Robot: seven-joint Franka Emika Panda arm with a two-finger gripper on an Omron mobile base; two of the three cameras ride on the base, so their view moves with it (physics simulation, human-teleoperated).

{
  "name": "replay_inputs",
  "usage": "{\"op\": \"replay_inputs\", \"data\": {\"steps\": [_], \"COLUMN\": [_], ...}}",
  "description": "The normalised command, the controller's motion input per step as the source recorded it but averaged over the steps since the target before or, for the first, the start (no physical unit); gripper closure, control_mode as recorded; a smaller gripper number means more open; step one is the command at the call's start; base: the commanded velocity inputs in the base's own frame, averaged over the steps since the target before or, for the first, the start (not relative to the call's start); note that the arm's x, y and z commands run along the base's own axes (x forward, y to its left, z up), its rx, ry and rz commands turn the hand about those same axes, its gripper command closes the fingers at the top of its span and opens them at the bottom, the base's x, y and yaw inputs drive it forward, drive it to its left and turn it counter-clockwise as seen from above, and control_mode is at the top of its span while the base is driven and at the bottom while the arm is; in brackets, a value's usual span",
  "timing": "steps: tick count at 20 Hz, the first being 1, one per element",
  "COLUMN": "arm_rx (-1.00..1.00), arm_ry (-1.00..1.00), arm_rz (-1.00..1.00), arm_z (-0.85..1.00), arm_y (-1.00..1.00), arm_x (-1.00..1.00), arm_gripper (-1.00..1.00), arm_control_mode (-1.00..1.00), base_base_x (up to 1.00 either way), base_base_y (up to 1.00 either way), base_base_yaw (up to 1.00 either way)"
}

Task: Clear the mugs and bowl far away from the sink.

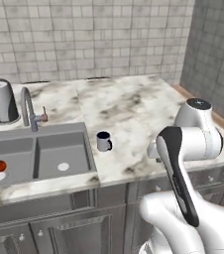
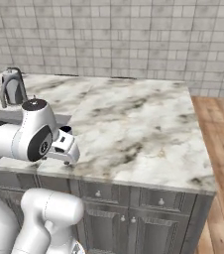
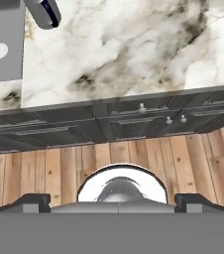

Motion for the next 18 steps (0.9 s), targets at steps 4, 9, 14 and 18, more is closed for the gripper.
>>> {"op": "replay_inputs", "data": {"steps": [4, 9, 14, 18], "arm_rx": [0.0, 0.0, 0.0, 0.0], "arm_ry": [0.0, 0.0, 0.0, 0.0], "arm_rz": [0.0, 0.0, 0.0, 0.0], "arm_z": [0.0, 0.0, 0.0, 0.0], "arm_y": [0.0, 0.0, 0.0, 0.0], "arm_x": [0.0, 0.0, 0.0, 0.0], "arm_gripper": [-1.0, -1.0, -1.0, -1.0], "arm_control_mode": [1.0, 1.0, 1.0, 1.0], "base_base_x": [0.49, 0.3, 0.26, 0.35], "base_base_y": [0.44, 0.53, 0.23, 0.0], "base_base_yaw": [-0.18, -0.1, -0.01, 0.09]}}
